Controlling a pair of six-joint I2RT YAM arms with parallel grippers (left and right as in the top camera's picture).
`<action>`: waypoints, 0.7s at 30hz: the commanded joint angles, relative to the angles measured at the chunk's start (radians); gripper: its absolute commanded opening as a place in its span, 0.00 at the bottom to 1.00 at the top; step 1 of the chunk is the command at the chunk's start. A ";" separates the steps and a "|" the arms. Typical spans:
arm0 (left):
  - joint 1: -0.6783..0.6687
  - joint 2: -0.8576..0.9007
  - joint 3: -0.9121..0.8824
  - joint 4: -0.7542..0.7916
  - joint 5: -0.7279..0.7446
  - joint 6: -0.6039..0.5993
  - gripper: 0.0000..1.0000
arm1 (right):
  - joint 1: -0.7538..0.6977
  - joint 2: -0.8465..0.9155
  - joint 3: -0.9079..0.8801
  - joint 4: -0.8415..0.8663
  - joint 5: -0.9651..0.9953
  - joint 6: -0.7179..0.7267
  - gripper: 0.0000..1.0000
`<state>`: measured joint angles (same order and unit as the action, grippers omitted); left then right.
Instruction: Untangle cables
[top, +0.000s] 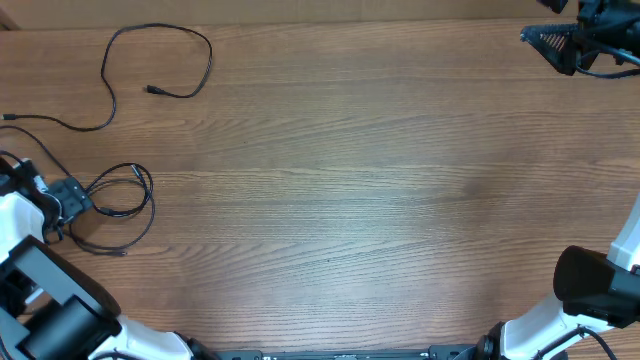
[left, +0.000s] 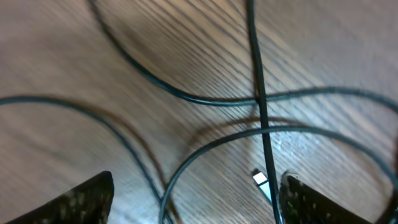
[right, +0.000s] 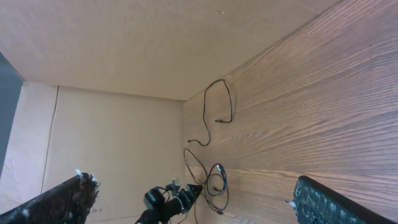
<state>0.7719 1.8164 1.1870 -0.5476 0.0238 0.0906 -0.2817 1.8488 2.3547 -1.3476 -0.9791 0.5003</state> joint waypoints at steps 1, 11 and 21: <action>0.006 0.079 0.005 0.000 0.047 0.135 0.75 | -0.005 -0.005 0.008 0.003 0.003 -0.008 1.00; 0.061 0.102 0.007 0.029 0.160 0.166 0.79 | -0.005 -0.005 0.007 0.003 0.003 -0.008 1.00; 0.085 0.124 0.007 0.032 0.266 0.291 0.53 | -0.005 -0.005 0.008 0.003 0.003 -0.008 1.00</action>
<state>0.8581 1.9186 1.1858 -0.5217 0.2447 0.3206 -0.2817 1.8488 2.3547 -1.3472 -0.9794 0.5003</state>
